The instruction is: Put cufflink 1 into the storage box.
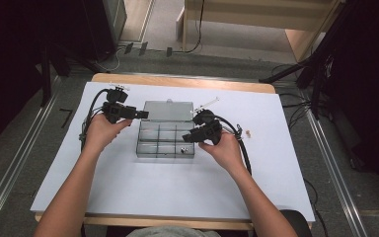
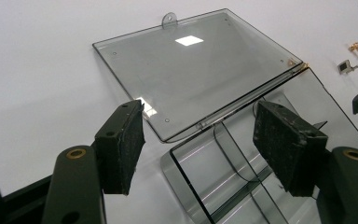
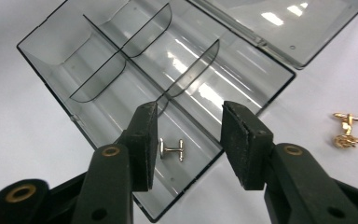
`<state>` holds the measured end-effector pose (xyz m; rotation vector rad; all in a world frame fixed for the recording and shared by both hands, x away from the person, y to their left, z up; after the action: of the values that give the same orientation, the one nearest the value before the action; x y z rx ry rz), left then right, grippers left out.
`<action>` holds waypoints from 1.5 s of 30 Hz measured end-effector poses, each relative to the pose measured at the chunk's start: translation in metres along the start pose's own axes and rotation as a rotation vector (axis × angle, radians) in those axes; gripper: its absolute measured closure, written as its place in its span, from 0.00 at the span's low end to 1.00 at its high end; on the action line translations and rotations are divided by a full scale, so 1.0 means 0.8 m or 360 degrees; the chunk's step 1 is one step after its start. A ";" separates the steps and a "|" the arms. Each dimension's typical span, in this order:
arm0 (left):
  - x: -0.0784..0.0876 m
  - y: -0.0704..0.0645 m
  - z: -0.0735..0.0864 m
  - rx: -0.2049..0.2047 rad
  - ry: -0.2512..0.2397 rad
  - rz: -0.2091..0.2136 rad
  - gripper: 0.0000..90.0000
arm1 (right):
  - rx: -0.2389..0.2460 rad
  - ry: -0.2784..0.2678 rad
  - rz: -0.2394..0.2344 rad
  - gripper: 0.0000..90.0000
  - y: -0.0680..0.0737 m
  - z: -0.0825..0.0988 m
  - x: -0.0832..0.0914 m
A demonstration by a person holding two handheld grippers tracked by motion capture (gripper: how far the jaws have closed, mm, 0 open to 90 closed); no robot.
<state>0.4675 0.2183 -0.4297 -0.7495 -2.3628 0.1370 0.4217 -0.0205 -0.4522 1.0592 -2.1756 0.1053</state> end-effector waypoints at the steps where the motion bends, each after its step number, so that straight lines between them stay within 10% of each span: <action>1: 0.000 0.000 0.000 -0.0007 0.0002 0.0002 0.38 | -0.0006 0.0000 0.0005 0.63 -0.001 0.000 0.002; 27: 0.000 0.000 0.001 -0.0026 0.0008 0.0009 0.39 | -0.0083 -0.0065 0.0170 0.59 -0.065 -0.004 0.027; 45: 0.001 0.002 0.000 -0.0033 0.0009 0.0002 0.39 | -0.0139 0.0004 0.0273 0.65 -0.102 0.002 -0.006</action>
<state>0.4674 0.2202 -0.4297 -0.7602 -2.3616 0.1112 0.4813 -0.0720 -0.4745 0.8227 -2.2445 0.0885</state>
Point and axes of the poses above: each handheld gripper's, and its own axes: x roughly backward along the jaws, z roughly out of its underside, y roughly to its left, the point moved 6 cm from there along -x, roughly forward along the jaws, and after that the axes turned 15 degrees about -y, right-handed, at the moved point
